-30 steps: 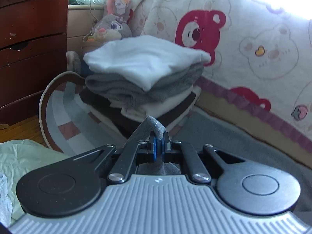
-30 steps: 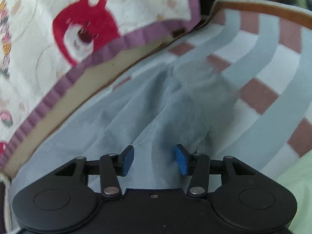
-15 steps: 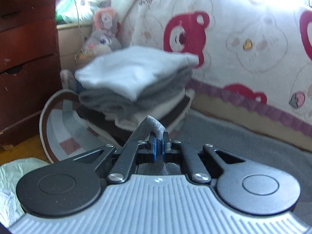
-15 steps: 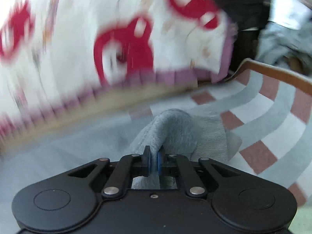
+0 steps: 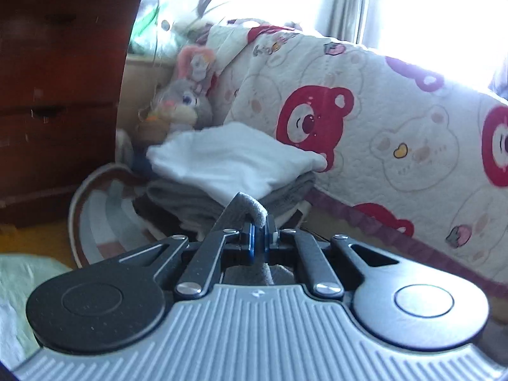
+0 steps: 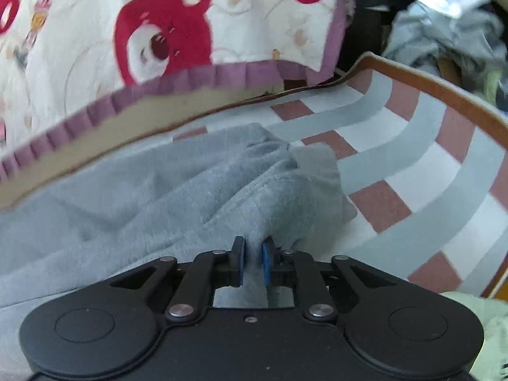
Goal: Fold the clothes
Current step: 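Grasp the garment fold with the right gripper while the left gripper keeps holding its edge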
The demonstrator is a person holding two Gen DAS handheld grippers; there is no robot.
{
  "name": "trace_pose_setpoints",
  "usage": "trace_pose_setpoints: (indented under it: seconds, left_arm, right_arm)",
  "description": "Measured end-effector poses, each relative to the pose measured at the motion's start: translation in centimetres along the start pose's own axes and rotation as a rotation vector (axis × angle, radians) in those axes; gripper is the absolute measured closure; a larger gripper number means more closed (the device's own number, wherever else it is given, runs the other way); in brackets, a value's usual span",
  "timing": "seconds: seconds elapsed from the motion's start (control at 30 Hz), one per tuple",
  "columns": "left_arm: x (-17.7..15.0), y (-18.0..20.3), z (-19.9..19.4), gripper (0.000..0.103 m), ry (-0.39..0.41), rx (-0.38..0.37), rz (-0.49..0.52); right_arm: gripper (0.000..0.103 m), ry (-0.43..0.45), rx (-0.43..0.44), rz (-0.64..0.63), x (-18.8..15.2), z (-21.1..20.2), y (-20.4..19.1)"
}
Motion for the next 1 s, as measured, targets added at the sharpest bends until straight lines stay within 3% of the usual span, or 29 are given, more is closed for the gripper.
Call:
trace_pose_setpoints:
  seconds: [0.03,0.1,0.2,0.23,0.3,0.37,0.47,0.5,0.53,0.57,0.67,0.73,0.93,1.0]
  left_arm:
    - [0.0,0.0,0.2,0.098,0.003,-0.005,-0.002]
    - [0.0,0.2,0.6,0.098,0.01,-0.011,-0.001]
    - [-0.2,0.6,1.3,0.098,0.01,-0.013,0.017]
    - [-0.3,0.7,1.5,0.098,0.006,-0.015,0.018]
    - [-0.6,0.6,1.9,0.098,-0.001,-0.023,0.015]
    - [-1.1,0.2,2.3,0.098,-0.012,-0.029,0.005]
    - [-1.9,-0.6,2.7,0.098,-0.034,-0.017,-0.006]
    - [-2.0,-0.9,2.7,0.098,-0.038,-0.013,-0.012]
    - [-2.1,-1.2,2.8,0.098,-0.042,-0.01,-0.018]
    - [-2.2,-1.5,2.8,0.098,-0.046,-0.007,-0.024]
    - [-2.2,-2.1,3.0,0.098,-0.049,-0.003,-0.029]
    - [-2.1,-2.1,3.0,0.098,-0.047,0.003,-0.012]
    - [-2.3,-2.1,3.3,0.098,-0.059,0.016,0.015]
    - [-2.8,-2.2,3.6,0.098,-0.078,0.025,0.019]
  right_arm:
    - [0.067,-0.004,0.029,0.021,-0.1,-0.6,-0.5]
    - [0.052,-0.019,0.124,0.088,-0.5,-1.8,-1.5]
    - [0.046,-0.105,0.364,0.153,-1.0,-1.3,-4.6]
    - [0.044,-0.142,0.393,0.174,-1.0,-0.3,-5.5]
    - [0.043,-0.223,0.413,0.215,-1.2,2.1,-7.0]
    - [0.043,-0.311,0.353,0.285,-1.9,4.8,-7.7]
    - [0.043,-0.328,0.307,0.308,-2.6,7.2,-8.4]
    - [0.045,-0.324,0.296,0.306,-2.8,7.9,-8.6]
    - [0.066,-0.31,0.296,0.295,-2.9,8.1,-8.7]
    - [0.1,-0.291,0.303,0.28,-2.9,8.1,-8.7]
    - [0.1,-0.229,0.332,0.236,-2.9,7.7,-8.6]
    - [0.1,-0.151,0.373,0.187,-2.6,5.3,-8.9]
    - [0.1,0.064,0.665,0.196,-2.3,-2.5,-8.1]
    - [0.1,0.079,0.779,0.269,-3.1,-4.1,-6.9]
Point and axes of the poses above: each gripper's, at about its wrist camera, not at the fingertips, and z roughly the way its jaws point, y to its right, x to its top, the point moved 8 cm from there along z, roughly the way its jaws point, and after that the axes turned 15 degrees about -y, right-handed, at the moved point
